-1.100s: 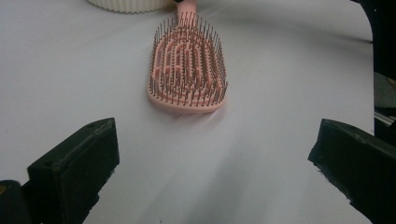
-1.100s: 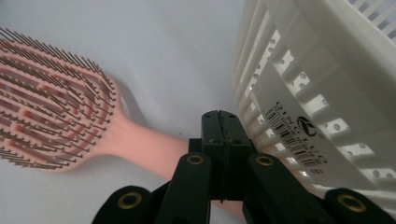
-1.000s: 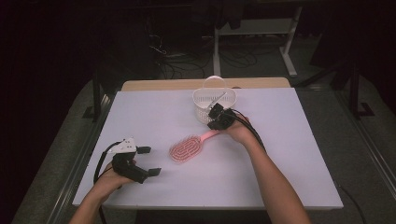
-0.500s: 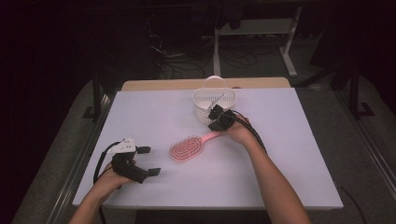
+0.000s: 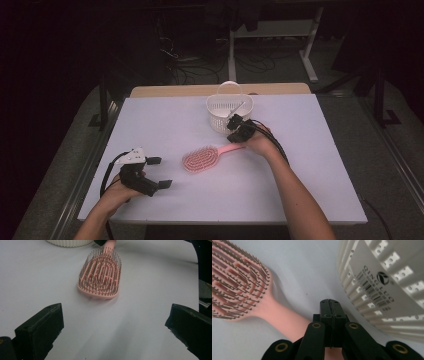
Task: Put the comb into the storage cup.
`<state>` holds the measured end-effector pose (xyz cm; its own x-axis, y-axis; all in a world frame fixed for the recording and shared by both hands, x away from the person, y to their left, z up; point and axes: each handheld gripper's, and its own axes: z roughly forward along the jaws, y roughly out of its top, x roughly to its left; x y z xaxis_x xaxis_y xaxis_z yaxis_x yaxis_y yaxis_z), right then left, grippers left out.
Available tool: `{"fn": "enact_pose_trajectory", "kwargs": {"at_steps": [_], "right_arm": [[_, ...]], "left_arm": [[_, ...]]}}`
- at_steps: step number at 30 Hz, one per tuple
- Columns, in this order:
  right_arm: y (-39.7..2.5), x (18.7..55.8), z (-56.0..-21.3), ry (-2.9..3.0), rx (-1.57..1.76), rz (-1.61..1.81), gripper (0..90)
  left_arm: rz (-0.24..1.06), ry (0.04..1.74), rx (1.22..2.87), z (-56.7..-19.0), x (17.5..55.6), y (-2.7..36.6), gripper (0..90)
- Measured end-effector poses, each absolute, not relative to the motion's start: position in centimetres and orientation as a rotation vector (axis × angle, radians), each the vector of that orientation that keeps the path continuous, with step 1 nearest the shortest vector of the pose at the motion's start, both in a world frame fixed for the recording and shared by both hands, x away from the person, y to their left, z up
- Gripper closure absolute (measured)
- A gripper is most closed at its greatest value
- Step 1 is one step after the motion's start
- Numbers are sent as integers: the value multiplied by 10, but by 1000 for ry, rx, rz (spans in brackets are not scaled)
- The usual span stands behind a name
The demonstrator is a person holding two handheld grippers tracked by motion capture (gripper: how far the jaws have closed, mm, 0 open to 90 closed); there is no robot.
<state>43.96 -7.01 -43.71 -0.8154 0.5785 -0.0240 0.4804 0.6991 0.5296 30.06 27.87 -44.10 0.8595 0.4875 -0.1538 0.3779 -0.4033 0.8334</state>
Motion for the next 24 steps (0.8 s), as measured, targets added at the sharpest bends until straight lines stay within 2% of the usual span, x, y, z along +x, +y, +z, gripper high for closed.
{"fn": "enact_pose_trajectory", "kwargs": {"at_steps": [24], "right_arm": [[-96,427,-440,2772,851,732,889]], "left_arm": [[132,630,2046,-442,300,278,2]]}}
